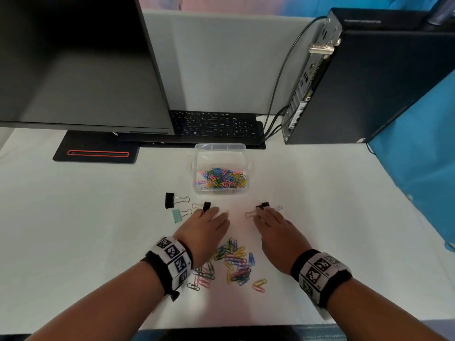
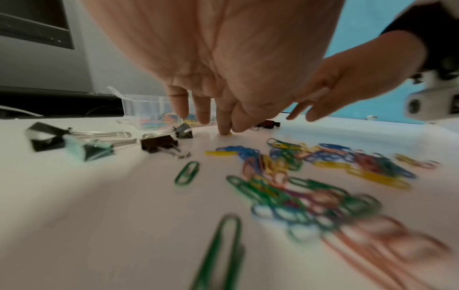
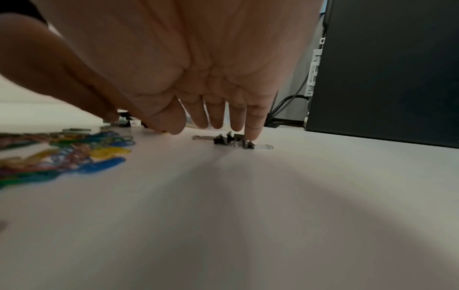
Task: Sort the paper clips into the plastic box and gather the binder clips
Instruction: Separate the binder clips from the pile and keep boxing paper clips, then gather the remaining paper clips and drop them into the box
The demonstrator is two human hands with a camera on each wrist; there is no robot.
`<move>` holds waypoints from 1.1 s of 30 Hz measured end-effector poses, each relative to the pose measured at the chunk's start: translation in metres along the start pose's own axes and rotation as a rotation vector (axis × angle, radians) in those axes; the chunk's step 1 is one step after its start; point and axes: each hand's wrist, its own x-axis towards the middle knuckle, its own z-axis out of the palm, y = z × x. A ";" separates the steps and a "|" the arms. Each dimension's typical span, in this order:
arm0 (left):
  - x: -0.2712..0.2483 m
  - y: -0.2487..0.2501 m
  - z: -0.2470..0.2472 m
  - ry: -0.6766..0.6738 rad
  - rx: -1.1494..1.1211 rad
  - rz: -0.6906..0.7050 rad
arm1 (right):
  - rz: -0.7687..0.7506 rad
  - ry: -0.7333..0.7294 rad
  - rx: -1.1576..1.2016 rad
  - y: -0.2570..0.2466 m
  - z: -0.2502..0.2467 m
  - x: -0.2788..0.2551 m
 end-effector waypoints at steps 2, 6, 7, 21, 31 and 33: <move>-0.024 0.000 0.011 0.092 -0.063 0.033 | -0.014 0.031 0.045 -0.005 -0.005 -0.007; -0.087 0.007 0.031 0.252 -0.419 -0.217 | -0.012 -0.006 0.127 -0.006 0.011 -0.052; -0.104 0.010 0.040 0.264 -0.477 -0.283 | 0.002 -0.023 0.121 -0.006 0.020 -0.067; -0.057 0.043 0.047 0.092 -0.330 -0.144 | -0.124 -0.055 0.214 -0.067 0.032 -0.036; -0.117 0.038 0.061 0.142 -0.468 -0.381 | 0.076 -0.243 0.201 -0.031 0.036 -0.085; -0.107 0.044 0.062 0.151 -0.505 -0.405 | 0.070 -0.219 0.247 -0.045 0.037 -0.073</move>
